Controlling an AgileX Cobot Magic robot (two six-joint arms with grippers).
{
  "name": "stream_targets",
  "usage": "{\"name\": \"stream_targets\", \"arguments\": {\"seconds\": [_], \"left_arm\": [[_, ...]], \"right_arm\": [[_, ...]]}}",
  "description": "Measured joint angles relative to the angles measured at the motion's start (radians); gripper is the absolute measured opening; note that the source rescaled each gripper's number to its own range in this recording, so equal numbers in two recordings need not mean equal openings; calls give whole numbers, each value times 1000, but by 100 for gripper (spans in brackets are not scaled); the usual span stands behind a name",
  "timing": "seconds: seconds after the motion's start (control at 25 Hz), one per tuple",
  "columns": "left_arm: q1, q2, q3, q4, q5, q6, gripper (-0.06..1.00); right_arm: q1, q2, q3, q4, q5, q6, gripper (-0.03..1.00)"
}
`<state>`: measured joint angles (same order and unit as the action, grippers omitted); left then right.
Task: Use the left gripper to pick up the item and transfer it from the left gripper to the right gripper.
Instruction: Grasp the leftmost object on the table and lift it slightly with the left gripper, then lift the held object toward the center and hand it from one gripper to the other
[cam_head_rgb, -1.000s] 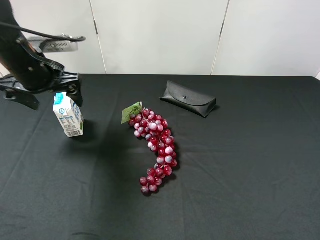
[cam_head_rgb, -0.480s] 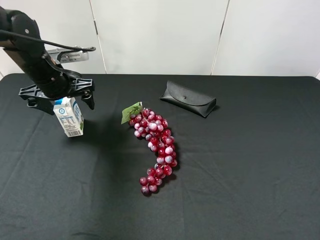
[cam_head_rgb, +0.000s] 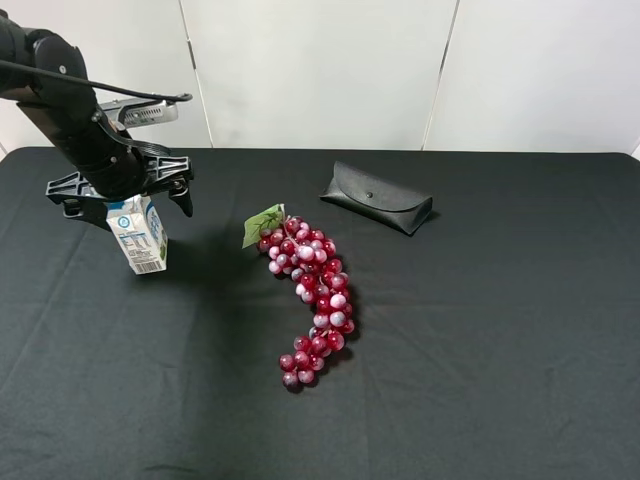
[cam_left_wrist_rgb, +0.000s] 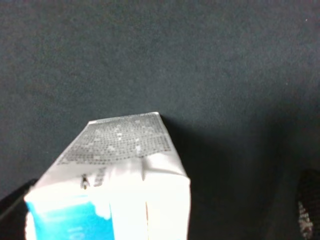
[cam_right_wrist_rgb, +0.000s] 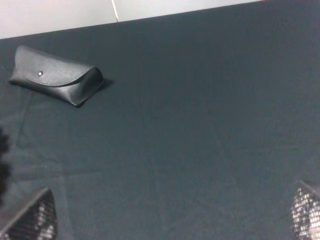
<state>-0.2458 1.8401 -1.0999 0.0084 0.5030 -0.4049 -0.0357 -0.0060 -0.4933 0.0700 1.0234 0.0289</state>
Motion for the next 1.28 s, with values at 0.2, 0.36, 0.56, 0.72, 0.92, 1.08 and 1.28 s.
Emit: {"name": "stream_targets", "arguments": {"seconds": [0.2, 0.36, 0.56, 0.72, 0.92, 1.08, 1.28], "left_arm": [[0, 0, 0, 2, 0, -4, 59], [0, 0, 0, 7, -1, -6, 9], [0, 0, 0, 3, -2, -6, 0], [0, 0, 0, 3, -2, -6, 0], [0, 0, 0, 3, -1, -6, 0], [0, -1, 0, 3, 4, -6, 0], [0, -88, 0, 4, 86, -6, 0]], "right_arm": [[0, 0, 0, 0, 0, 0, 100], [0, 0, 0, 0, 0, 0, 100], [0, 0, 0, 0, 0, 0, 100], [0, 0, 0, 0, 0, 0, 100], [0, 0, 0, 0, 0, 0, 100], [0, 0, 0, 0, 0, 0, 100], [0, 0, 0, 0, 0, 0, 100]]}}
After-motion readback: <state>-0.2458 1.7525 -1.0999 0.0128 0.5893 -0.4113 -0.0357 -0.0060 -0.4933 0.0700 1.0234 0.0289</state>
